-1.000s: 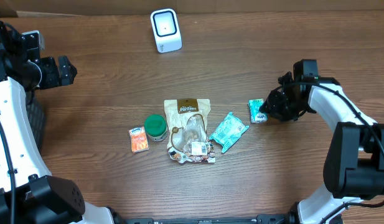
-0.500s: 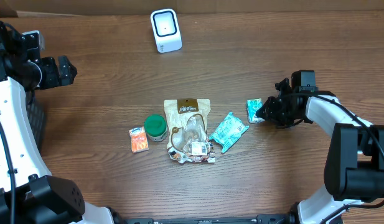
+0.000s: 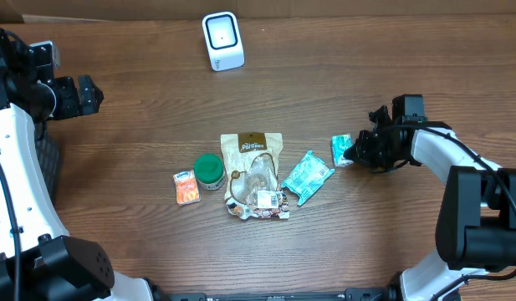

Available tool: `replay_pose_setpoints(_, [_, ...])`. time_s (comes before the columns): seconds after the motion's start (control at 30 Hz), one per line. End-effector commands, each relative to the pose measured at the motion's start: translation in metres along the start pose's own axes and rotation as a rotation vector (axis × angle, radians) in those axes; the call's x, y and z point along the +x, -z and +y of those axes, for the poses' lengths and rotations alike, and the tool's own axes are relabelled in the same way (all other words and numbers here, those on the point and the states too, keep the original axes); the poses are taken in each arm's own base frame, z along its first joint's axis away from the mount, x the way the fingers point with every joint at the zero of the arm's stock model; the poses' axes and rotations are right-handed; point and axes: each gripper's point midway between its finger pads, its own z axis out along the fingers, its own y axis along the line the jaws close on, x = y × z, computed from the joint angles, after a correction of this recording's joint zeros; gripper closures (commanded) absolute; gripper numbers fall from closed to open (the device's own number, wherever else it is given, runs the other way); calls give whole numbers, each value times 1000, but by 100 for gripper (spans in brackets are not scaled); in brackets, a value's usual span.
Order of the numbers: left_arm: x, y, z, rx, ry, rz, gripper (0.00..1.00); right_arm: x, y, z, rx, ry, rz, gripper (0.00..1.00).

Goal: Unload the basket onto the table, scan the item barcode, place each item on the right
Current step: 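Lift the Kleenex pack and carry it to the white scanner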

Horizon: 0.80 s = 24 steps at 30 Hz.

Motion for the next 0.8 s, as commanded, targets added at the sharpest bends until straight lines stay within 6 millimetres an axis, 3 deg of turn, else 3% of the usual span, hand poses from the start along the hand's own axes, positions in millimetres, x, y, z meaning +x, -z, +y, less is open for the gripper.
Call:
replay_pose_setpoints(0.0, [-4, 3, 2, 5, 17, -14, 0, -6, 10, 10, -25, 2, 1, 96])
replay_pose_setpoints(0.07, [-4, 3, 2, 5, 17, -14, 1, -7, 21, 23, -67, 4, 7, 96])
replay_pose_setpoints(0.17, [-4, 3, 2, 5, 17, -14, 1, -10, 46, 59, -207, 21, 14, 96])
replay_pose_setpoints(0.3, [-4, 3, 2, 5, 17, -14, 0, -13, 91, 120, -481, 78, 16, 96])
replay_pose_setpoints(0.47, [-4, 3, 2, 5, 17, -14, 0, -11, 144, 175, -792, 118, 63, 96])
replay_pose_setpoints(0.6, [-4, 3, 2, 5, 17, -14, 1, -7, 173, 198, -986, 108, 130, 96])
replay_pose_setpoints(0.77, [-4, 3, 2, 5, 17, -14, 0, -5, 194, 210, -1088, -6, 266, 96])
